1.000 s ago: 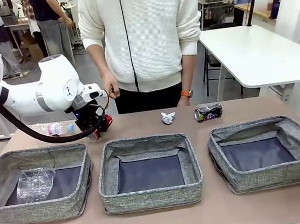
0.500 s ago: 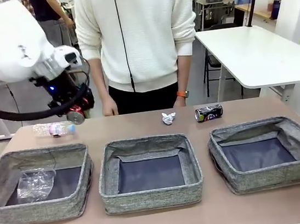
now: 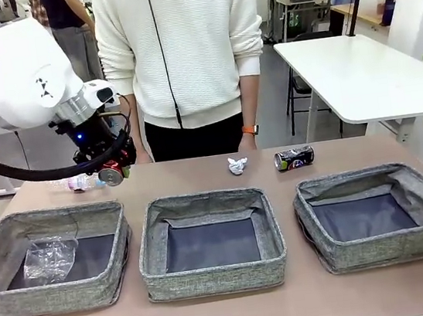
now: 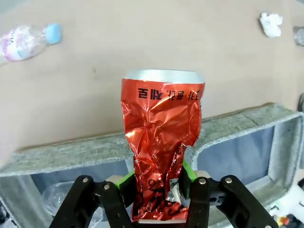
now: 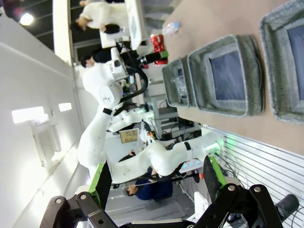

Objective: Sort the waste into the appropriate baskets.
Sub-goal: Pick up the waste item pointed out by the person.

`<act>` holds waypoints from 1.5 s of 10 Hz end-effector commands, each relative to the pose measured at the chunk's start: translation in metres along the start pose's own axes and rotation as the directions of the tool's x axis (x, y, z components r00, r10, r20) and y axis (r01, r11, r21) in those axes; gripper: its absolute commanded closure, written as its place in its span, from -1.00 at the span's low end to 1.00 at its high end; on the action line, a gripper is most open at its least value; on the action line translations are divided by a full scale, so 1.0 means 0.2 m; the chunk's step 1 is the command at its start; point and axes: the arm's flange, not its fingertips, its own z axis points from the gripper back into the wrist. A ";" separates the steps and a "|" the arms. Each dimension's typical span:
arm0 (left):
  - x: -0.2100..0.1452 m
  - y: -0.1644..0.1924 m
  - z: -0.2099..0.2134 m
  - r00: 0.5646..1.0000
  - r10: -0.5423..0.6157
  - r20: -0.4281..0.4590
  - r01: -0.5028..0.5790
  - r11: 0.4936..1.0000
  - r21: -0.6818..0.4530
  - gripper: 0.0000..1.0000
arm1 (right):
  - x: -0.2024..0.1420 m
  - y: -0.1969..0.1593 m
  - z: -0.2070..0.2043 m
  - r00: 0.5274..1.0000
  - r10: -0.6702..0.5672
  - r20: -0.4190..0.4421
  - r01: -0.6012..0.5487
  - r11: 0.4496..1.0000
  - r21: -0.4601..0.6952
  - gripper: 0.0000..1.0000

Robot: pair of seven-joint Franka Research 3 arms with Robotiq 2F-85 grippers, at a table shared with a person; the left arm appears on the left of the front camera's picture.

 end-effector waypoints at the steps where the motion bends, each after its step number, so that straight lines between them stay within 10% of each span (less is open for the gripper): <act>1: -0.10 -0.16 0.13 0.997 -0.021 0.069 0.019 0.999 0.028 0.49 | 0.00 0.01 0.01 1.000 0.025 0.005 -0.026 1.000 0.017 -1.00; 6: -0.27 -1.05 0.64 1.000 0.004 0.025 -0.006 0.996 0.088 0.49 | 0.00 0.01 0.01 1.000 0.025 0.005 -0.026 1.000 0.017 -1.00; 15: -0.32 -1.18 1.32 0.989 0.042 0.141 -0.040 0.999 -0.016 0.49 | 0.00 0.01 0.01 1.000 0.025 0.005 -0.026 1.000 0.017 -1.00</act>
